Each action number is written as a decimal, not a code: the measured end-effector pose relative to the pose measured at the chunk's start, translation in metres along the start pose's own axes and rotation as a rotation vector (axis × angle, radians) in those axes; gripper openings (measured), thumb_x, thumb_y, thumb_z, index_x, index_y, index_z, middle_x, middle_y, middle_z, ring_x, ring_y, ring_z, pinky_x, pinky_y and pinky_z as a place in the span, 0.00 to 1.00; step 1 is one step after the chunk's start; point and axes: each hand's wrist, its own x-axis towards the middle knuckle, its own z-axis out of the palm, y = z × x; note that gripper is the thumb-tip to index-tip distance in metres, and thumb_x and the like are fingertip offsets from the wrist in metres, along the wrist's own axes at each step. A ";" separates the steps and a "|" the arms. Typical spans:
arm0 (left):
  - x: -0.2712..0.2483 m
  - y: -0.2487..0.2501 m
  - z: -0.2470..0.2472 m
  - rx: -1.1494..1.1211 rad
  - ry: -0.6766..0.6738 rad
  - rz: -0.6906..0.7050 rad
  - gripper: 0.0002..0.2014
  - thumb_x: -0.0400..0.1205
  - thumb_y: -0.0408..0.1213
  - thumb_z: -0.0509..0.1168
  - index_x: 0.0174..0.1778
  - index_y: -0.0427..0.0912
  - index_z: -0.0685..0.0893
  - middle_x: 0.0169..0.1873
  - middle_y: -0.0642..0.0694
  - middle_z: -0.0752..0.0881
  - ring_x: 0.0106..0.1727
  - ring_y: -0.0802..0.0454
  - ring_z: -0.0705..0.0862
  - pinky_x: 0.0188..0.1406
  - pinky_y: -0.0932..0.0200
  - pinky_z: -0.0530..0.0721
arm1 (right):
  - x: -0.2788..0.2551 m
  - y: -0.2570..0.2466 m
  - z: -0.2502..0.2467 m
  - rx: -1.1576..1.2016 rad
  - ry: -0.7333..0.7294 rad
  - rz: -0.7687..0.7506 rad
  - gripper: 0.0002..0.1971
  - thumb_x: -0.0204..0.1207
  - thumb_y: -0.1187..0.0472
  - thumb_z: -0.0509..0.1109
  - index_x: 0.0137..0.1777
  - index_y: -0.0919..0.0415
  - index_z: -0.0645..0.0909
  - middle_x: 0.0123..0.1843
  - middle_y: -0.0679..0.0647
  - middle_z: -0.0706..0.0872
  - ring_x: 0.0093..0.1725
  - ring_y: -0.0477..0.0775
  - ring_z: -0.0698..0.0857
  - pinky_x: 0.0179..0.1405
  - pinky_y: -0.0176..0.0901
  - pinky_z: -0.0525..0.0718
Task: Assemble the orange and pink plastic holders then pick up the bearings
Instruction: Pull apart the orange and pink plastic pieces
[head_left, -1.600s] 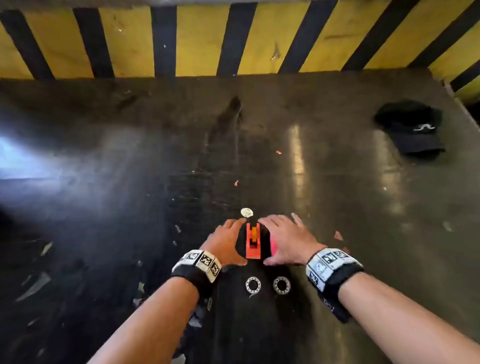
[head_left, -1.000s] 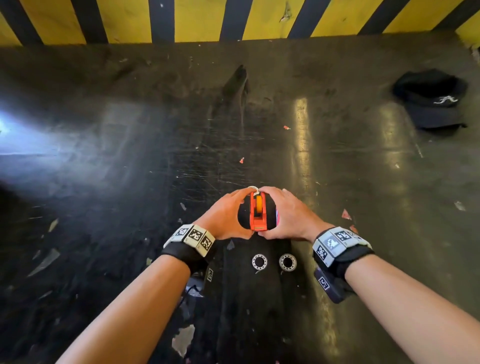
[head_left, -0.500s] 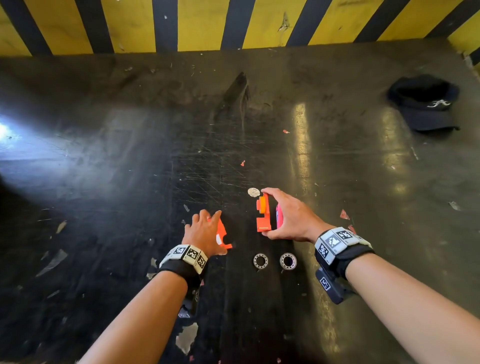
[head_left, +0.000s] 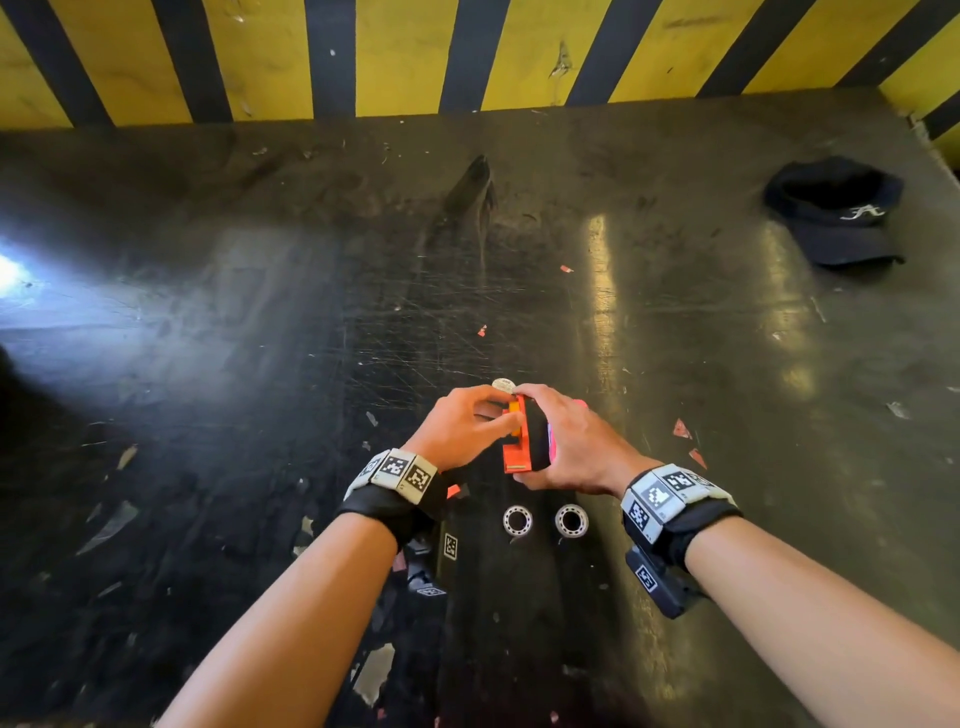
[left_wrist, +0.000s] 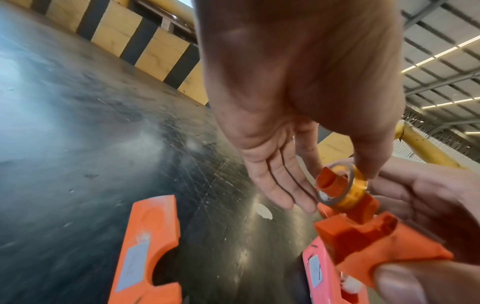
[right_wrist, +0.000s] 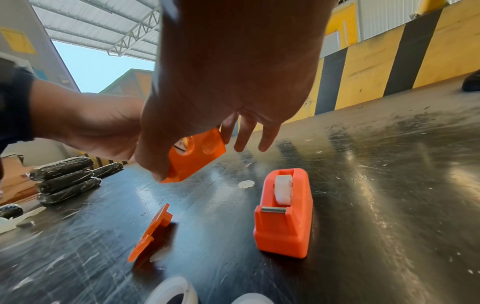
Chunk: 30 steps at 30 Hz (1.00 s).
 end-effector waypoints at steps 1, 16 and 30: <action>-0.001 -0.003 0.001 -0.026 0.013 0.001 0.18 0.83 0.46 0.74 0.68 0.46 0.87 0.55 0.49 0.94 0.57 0.56 0.93 0.65 0.47 0.91 | -0.001 0.001 0.001 0.008 -0.004 0.008 0.54 0.62 0.47 0.89 0.86 0.48 0.62 0.78 0.45 0.77 0.70 0.44 0.76 0.71 0.46 0.73; -0.043 -0.070 0.049 0.804 -0.032 -0.072 0.24 0.77 0.52 0.77 0.68 0.52 0.84 0.62 0.47 0.86 0.64 0.44 0.86 0.62 0.46 0.87 | -0.021 0.025 0.008 -0.027 -0.047 0.145 0.56 0.62 0.46 0.89 0.86 0.50 0.60 0.77 0.55 0.76 0.72 0.58 0.81 0.71 0.58 0.83; -0.034 -0.040 0.093 0.957 -0.103 0.128 0.29 0.77 0.63 0.70 0.71 0.52 0.81 0.66 0.48 0.86 0.69 0.43 0.82 0.69 0.41 0.78 | -0.048 0.036 0.011 -0.061 -0.018 0.130 0.56 0.63 0.44 0.87 0.87 0.48 0.57 0.77 0.54 0.79 0.73 0.58 0.81 0.70 0.55 0.84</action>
